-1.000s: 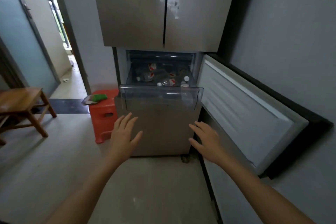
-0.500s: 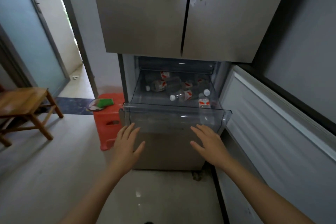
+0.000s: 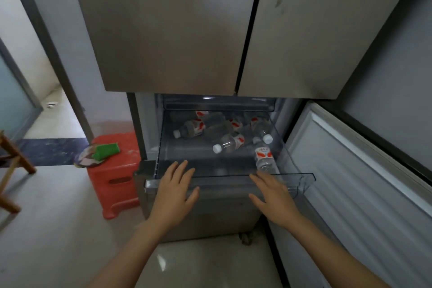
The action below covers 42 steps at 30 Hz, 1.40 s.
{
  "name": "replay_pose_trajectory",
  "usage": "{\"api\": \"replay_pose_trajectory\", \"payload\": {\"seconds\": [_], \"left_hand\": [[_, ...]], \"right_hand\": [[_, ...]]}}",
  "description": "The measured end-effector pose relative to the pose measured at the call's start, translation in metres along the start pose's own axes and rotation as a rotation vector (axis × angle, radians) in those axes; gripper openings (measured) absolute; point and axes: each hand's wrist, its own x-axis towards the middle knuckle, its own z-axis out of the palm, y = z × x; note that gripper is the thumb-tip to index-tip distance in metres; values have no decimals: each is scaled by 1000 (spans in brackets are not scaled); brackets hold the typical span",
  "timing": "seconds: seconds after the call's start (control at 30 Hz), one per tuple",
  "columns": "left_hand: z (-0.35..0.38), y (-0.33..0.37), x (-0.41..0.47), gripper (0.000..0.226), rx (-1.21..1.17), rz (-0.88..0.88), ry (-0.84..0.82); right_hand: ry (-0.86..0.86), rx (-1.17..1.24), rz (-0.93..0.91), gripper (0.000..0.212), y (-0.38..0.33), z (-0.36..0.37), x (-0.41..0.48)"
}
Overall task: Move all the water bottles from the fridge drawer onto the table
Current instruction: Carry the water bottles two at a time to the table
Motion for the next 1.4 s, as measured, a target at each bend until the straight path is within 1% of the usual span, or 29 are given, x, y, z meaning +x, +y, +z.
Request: {"api": "replay_pose_trajectory", "payload": {"seconds": [0.07, 0.13, 0.27, 0.4, 0.47, 0.53, 0.63, 0.67, 0.77, 0.87, 1.07, 1.13, 1.2, 1.4], "left_hand": [[7, 0, 10, 53, 29, 15, 3], [11, 1, 20, 52, 64, 26, -3], [13, 5, 42, 51, 162, 26, -13], [12, 5, 62, 49, 241, -32, -60], [17, 0, 68, 50, 246, -75, -87], [24, -2, 71, 57, 212, -124, -103], [27, -2, 73, 78, 134, -180, -94], [28, -2, 73, 79, 127, -195, -72], [30, -1, 73, 65, 166, -210, -34], [32, -1, 73, 53, 226, -226, -17], [35, -2, 71, 49, 309, -188, -14], [36, -3, 71, 48, 334, -160, 1], [35, -3, 71, 47, 326, -148, 11], [37, -5, 69, 46, 282, -103, 80]], "right_hand": [[15, -16, -8, 88, 4, 2, 3], [64, -3, -19, 89, 6, 1, 6], [99, 38, -28, 79, 12, -9, 23], [122, 89, -21, 56, 28, -19, 59], [114, 66, -18, 48, 36, -23, 76], [100, 35, -18, 47, 47, -25, 92], [72, -21, -27, 44, 64, -28, 113], [61, -45, -28, 43, 69, -29, 119], [55, -91, -22, 40, 80, -26, 140], [63, -187, -27, 44, 86, -21, 158], [-28, -444, -59, 41, 82, -14, 183], [-16, -540, -50, 42, 79, -14, 191], [5, -561, -49, 37, 77, -13, 194], [-34, -679, -22, 36, 87, -9, 210]]}}
